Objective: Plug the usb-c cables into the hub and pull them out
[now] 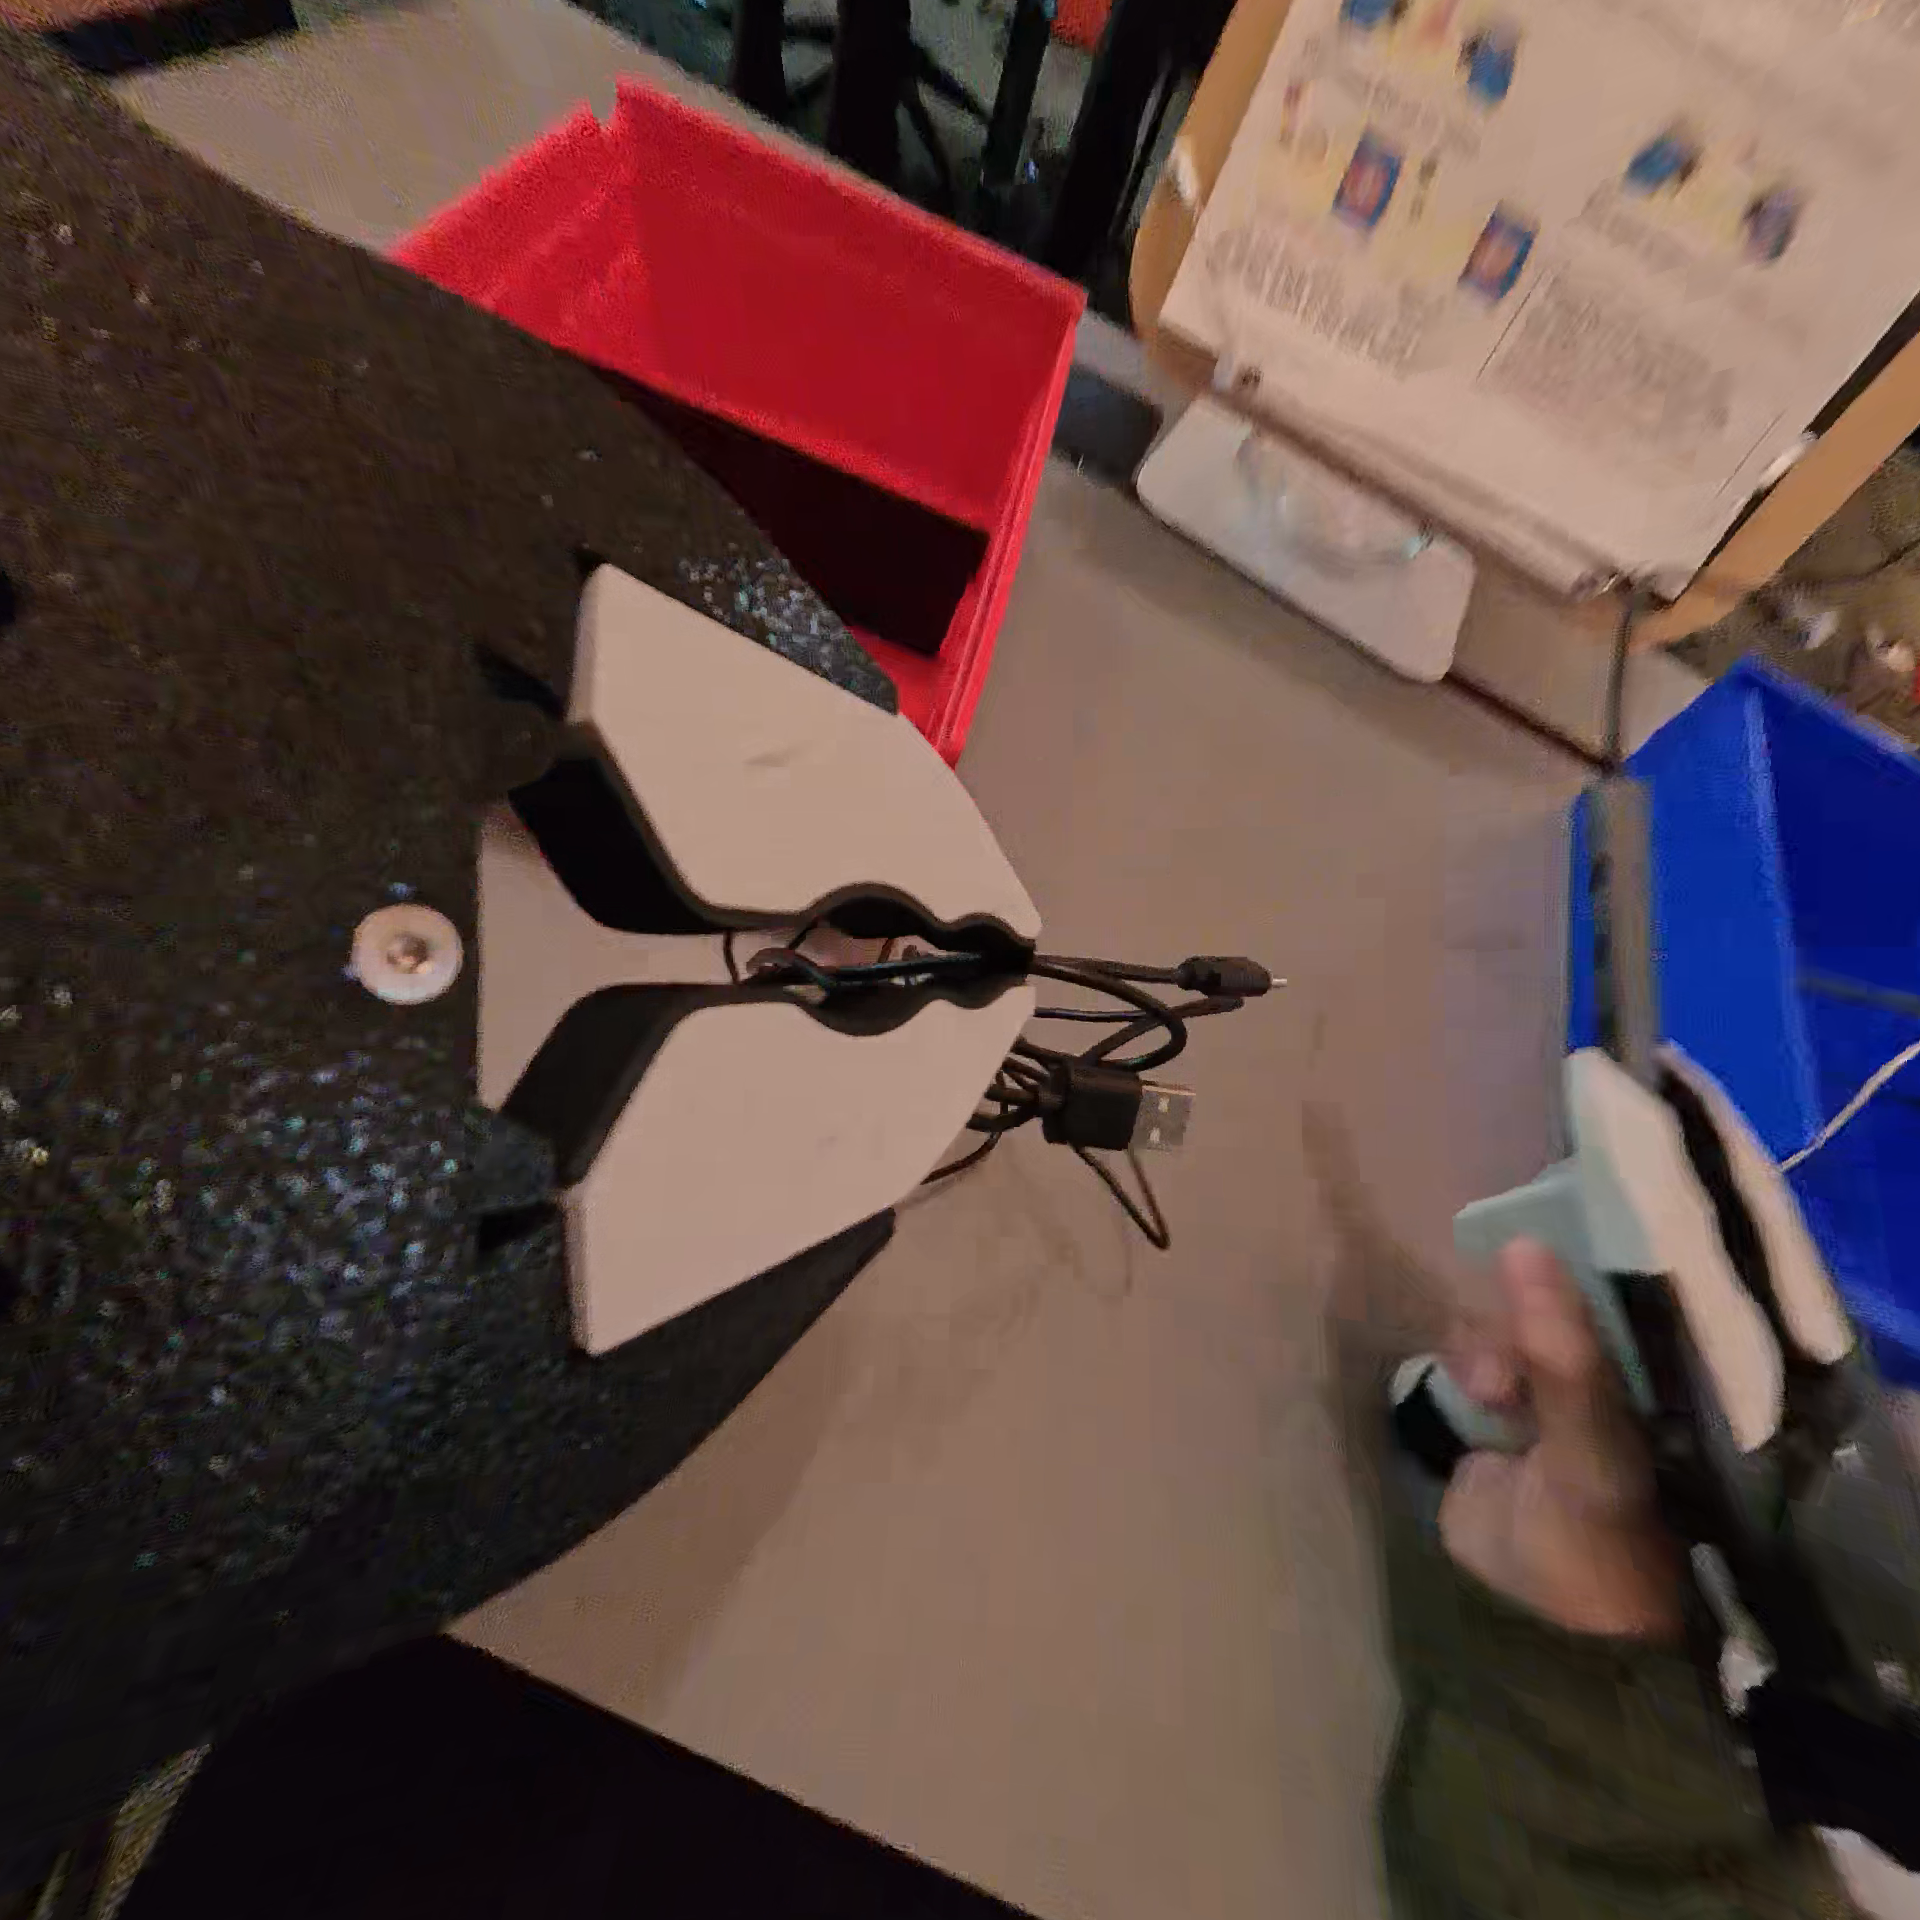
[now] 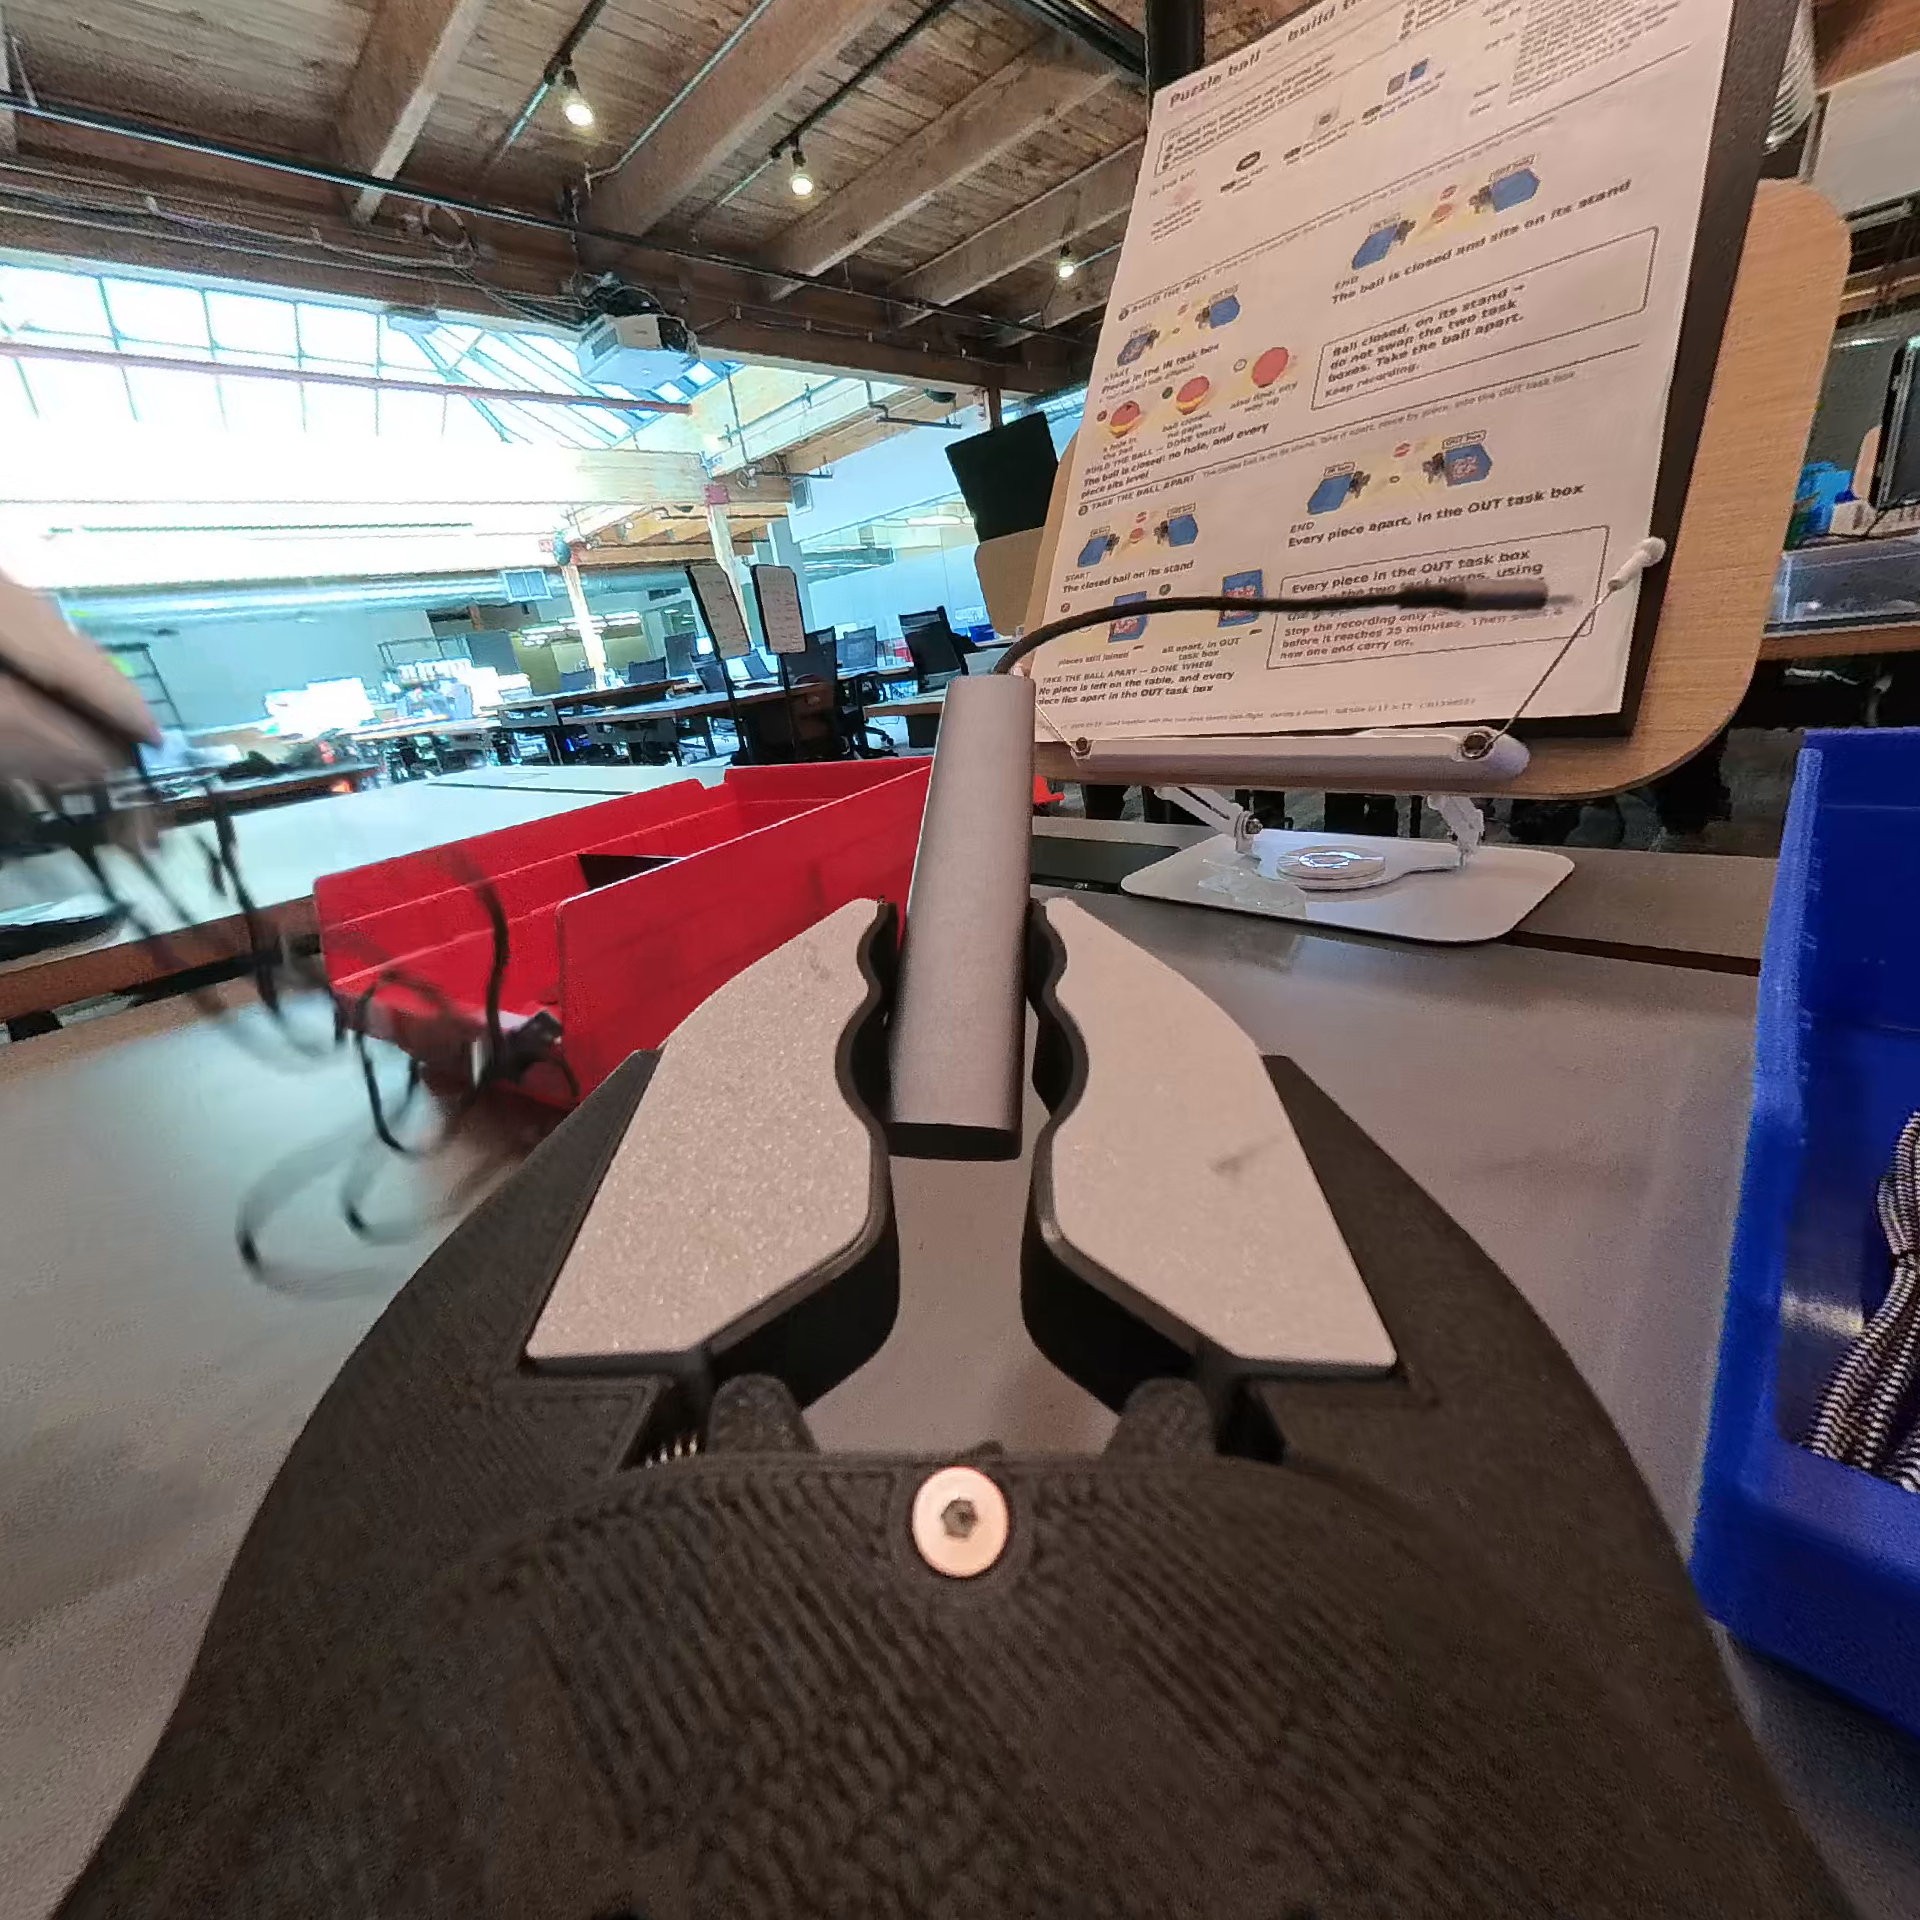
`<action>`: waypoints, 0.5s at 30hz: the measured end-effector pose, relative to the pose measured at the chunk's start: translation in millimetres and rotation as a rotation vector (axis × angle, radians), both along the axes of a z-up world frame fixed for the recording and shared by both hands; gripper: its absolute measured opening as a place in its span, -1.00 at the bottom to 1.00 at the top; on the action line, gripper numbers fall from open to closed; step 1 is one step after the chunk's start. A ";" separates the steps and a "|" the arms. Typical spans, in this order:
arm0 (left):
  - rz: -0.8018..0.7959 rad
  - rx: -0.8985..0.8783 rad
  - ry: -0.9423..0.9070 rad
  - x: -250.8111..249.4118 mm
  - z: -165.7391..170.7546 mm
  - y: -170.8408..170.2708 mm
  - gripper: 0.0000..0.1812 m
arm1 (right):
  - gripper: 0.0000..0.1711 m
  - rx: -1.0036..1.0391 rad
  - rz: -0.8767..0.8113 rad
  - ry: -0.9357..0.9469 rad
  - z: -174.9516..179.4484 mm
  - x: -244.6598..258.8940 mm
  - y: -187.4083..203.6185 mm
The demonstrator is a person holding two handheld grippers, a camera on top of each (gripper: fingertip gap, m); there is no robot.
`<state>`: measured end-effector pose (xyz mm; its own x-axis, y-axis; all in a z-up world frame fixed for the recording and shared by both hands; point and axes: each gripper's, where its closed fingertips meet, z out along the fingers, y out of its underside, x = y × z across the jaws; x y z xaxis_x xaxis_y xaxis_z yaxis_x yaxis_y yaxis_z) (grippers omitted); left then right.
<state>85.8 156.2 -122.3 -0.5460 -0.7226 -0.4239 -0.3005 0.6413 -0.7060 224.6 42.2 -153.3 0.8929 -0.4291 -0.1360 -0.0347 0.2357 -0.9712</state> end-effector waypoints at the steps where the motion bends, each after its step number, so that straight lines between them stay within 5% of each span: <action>1: -0.013 -0.010 0.054 -4.3 -26.9 -2.6 -0.97 | -0.72 -0.002 0.002 -0.002 -0.1 -0.4 0.3; 4: -0.077 -0.068 0.231 -24.8 -88.0 -17.8 -0.97 | -0.72 -0.005 0.007 -0.005 -0.2 -1.1 0.9; 9: -0.110 -0.003 0.490 -58.2 -131.4 -14.8 -0.95 | -0.72 -0.012 0.013 -0.012 -0.3 -2.4 2.3; 15: -0.007 -0.227 0.470 -46.6 -83.6 -25.6 -0.61 | -0.72 -0.018 0.013 -0.017 -0.5 -2.8 3.1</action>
<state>39.2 130.6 -205.8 -0.6452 -0.7632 0.0349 -0.6143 0.4911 -0.6176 221.8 45.3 -153.8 0.9005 -0.4198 -0.1132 -0.0210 0.2183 -0.9757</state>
